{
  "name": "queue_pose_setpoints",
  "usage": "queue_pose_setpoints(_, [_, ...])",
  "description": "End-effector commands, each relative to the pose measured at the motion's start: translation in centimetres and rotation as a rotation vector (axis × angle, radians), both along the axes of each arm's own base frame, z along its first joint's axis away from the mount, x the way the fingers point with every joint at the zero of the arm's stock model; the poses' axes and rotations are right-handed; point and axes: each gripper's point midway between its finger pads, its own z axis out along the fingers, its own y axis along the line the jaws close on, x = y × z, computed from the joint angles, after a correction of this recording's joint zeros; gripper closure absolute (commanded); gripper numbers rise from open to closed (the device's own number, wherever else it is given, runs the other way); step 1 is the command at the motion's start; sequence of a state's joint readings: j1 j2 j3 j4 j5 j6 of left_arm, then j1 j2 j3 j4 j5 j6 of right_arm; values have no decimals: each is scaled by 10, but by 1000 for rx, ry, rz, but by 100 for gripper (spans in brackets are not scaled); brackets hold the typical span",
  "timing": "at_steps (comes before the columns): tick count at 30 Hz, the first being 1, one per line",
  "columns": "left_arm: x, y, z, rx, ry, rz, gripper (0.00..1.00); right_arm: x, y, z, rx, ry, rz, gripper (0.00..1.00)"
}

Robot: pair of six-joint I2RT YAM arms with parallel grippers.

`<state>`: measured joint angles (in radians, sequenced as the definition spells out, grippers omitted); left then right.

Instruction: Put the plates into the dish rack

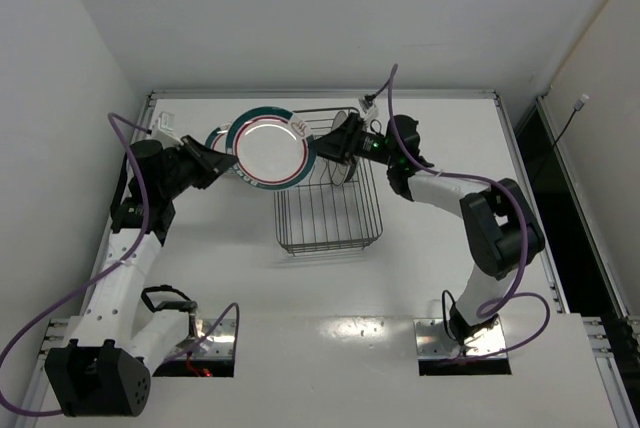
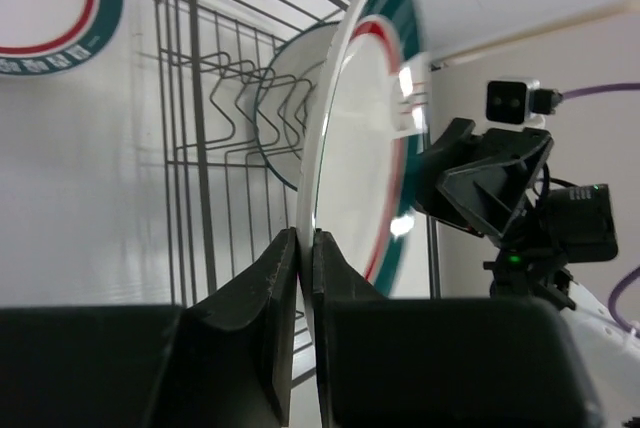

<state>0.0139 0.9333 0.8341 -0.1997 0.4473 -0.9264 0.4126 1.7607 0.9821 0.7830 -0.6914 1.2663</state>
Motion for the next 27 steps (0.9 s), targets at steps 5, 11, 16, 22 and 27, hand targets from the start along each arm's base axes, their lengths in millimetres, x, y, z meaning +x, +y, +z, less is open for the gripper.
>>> queue_pose_setpoints(5, [-8, -25, 43, -61, -142, -122, 100, -17, 16, 11, 25, -53, 93, 58])
queue_pose_setpoints(11, [-9, -24, 45, -61, -141, -122, 100, -16, 16, 11, 21, -63, 92, 65])
queue_pose_setpoints(16, [-8, -23, 37, -46, -125, -112, 100, -14, 8, 13, 10, -80, 57, 100])
queue_pose_setpoints(22, [-3, 13, -11, 93, 37, 32, 73, 10, -44, 6, -309, -110, -299, 100])
queue_pose_setpoints(27, [3, 60, -31, 279, 150, 219, 37, 12, -114, 25, -772, -144, -720, 100])
